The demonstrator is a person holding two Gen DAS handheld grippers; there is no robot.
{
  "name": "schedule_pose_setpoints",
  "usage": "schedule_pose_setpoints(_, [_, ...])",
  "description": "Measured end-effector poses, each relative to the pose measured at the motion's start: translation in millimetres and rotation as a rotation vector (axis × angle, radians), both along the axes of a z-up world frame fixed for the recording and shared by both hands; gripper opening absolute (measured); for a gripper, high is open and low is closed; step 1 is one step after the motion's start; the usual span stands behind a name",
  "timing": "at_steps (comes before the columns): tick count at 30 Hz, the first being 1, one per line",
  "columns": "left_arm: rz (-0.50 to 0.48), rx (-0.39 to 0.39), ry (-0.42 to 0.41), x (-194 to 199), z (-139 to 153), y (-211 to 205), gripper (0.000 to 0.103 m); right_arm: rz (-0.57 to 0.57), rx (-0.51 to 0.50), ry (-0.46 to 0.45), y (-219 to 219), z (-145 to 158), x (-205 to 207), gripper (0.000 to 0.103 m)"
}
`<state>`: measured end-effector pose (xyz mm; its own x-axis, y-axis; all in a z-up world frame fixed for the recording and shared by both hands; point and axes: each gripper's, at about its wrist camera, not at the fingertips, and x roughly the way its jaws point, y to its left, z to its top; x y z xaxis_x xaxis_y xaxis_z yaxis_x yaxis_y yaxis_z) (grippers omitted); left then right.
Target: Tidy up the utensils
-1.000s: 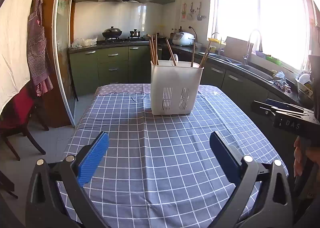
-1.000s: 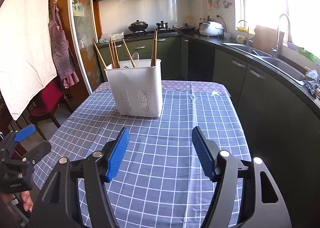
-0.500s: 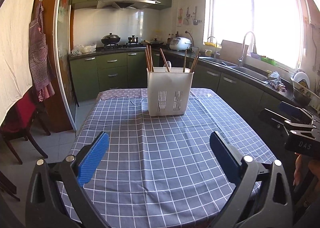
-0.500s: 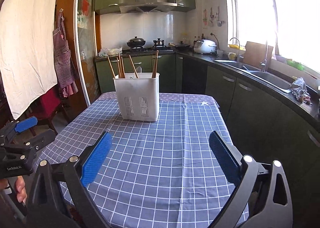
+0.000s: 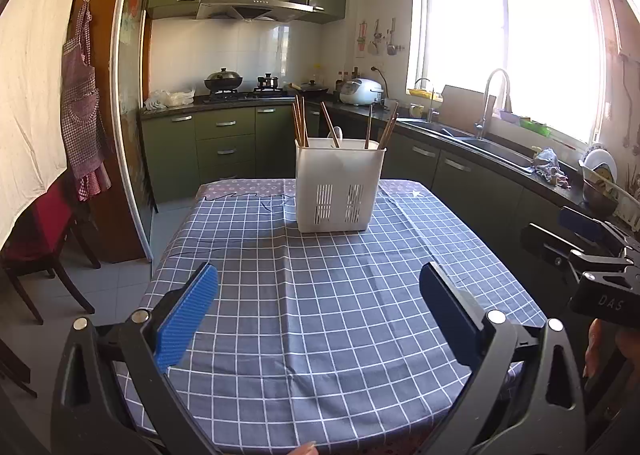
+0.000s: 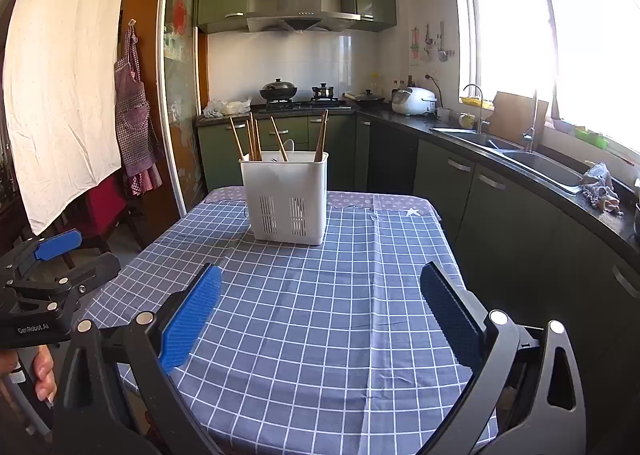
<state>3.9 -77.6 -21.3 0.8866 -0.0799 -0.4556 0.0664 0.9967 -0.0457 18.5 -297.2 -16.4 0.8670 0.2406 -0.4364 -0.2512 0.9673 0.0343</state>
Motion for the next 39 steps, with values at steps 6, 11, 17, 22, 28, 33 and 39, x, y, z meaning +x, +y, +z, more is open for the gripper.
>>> schedule_pose_setpoints(6, [0.001,0.003,0.001,1.5,-0.6,-1.2,0.096,0.007,-0.001,0.006,1.5,0.7,2.6,0.098])
schedule_pose_setpoints(11, [0.01,0.005,0.0,0.7,-1.2,-0.9,0.096,0.013,0.002,0.012,1.6,-1.1,2.8,0.098])
schedule_pose_setpoints(17, [0.013,0.011,0.005,0.7,-1.1,-1.4,0.096,0.014,0.004,0.017,1.8,-2.2,2.8,0.098])
schedule_pose_setpoints(22, [0.015,0.015,0.007,1.5,-0.4,-2.9,0.096,0.018,0.005,0.019,2.1,-3.4,2.8,0.098])
schedule_pose_setpoints(28, [0.0,-0.02,0.036,3.3,-1.2,1.3,0.096,0.024,0.004,0.023,3.9,-4.2,1.9,0.098])
schedule_pose_setpoints(33, [0.008,0.005,0.044,4.2,-2.8,-1.6,0.096,0.027,0.002,0.031,6.0,-5.4,3.7,0.098])
schedule_pose_setpoints(39, [0.028,0.017,0.041,3.9,-3.1,-0.7,0.096,0.029,0.0,0.034,8.2,-6.1,4.4,0.098])
